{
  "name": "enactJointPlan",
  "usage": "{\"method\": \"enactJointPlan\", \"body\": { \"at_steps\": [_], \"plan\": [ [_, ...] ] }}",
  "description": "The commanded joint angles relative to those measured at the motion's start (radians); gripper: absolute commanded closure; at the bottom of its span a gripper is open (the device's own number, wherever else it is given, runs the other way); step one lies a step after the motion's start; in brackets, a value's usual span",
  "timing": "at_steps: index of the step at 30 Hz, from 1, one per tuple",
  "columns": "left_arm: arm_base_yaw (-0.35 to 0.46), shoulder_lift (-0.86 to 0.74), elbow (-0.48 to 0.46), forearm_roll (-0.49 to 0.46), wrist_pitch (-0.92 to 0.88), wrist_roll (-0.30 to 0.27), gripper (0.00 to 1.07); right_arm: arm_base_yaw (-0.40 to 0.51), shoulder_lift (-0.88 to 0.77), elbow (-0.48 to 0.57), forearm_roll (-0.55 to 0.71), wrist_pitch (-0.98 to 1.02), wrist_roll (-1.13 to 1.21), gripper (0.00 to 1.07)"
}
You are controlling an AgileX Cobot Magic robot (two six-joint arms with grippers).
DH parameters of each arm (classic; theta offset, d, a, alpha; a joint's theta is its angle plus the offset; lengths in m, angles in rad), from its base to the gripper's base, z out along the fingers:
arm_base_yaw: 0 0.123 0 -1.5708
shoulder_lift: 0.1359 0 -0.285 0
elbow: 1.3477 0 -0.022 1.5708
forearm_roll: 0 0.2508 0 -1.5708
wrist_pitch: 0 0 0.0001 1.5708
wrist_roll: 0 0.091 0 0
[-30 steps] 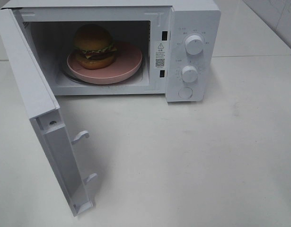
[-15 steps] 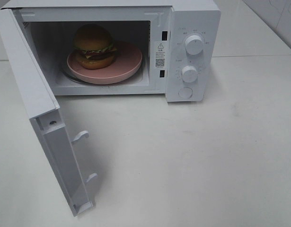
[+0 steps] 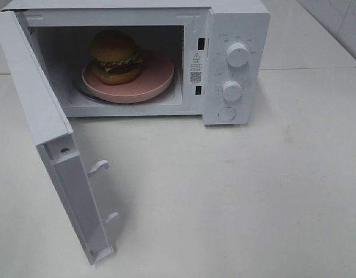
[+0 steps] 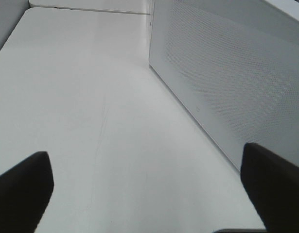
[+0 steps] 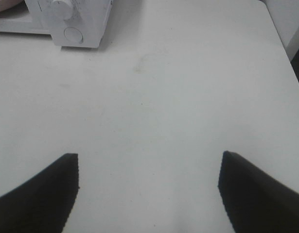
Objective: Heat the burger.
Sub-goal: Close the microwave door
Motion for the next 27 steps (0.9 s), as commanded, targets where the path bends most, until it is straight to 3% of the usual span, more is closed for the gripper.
{"method": "enactJointPlan", "body": {
  "at_steps": [1, 27],
  "plan": [
    [-0.002, -0.017, 0.002, -0.004, -0.016, 0.0, 0.04, -0.006, -0.04, 0.002, 0.011, -0.008, -0.017, 0.31],
    [-0.002, -0.017, 0.002, -0.003, -0.016, -0.001, 0.04, -0.006, -0.075, 0.002, 0.01, -0.008, -0.016, 0.31]
  ]
}}
